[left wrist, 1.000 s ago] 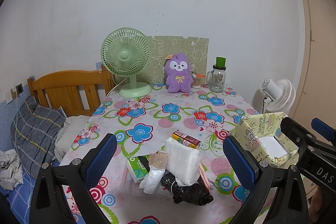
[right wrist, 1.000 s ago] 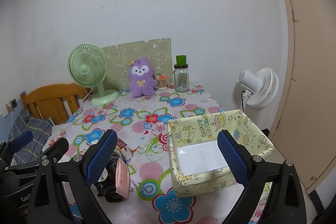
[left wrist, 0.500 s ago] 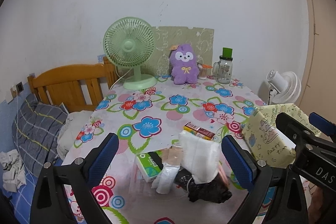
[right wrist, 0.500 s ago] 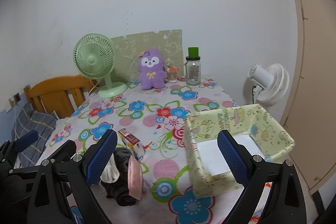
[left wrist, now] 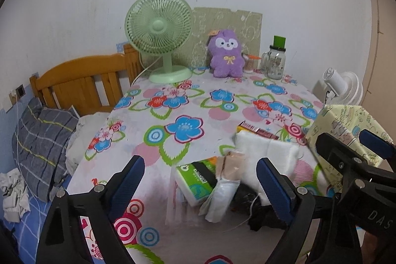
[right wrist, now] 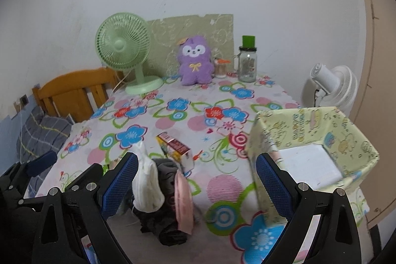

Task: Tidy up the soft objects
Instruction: 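Move both grippers down toward the white cloth and tan roll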

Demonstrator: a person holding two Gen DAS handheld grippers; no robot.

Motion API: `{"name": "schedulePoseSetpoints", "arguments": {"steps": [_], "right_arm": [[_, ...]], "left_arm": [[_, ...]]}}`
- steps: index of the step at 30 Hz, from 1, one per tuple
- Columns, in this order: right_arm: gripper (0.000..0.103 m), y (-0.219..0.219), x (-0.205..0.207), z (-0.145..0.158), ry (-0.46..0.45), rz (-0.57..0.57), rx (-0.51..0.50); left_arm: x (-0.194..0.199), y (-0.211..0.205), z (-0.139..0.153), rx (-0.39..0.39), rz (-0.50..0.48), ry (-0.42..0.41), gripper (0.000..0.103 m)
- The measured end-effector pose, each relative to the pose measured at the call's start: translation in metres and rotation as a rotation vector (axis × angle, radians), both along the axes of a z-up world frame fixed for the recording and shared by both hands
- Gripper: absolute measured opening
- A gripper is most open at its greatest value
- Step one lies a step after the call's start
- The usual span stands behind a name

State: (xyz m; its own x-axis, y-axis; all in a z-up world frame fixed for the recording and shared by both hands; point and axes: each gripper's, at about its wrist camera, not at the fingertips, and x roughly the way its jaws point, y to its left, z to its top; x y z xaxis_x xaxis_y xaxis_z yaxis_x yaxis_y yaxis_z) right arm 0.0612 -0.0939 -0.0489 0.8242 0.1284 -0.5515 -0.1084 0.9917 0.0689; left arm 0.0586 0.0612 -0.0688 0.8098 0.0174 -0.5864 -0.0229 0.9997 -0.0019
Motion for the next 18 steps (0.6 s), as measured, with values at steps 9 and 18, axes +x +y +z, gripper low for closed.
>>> {"name": "schedulePoseSetpoints", "arguments": {"steps": [9,18], "right_arm": [[0.089,0.021,0.017,-0.015,0.055,0.045,-0.021],[0.053,0.036,0.037,-0.036,0.137,0.119,-0.003]], "left_arm": [[0.014,0.007,-0.018,-0.017,-0.009,0.055,0.089],[0.028,0.001,-0.033,-0.019,-0.049,0.100,0.084]]}}
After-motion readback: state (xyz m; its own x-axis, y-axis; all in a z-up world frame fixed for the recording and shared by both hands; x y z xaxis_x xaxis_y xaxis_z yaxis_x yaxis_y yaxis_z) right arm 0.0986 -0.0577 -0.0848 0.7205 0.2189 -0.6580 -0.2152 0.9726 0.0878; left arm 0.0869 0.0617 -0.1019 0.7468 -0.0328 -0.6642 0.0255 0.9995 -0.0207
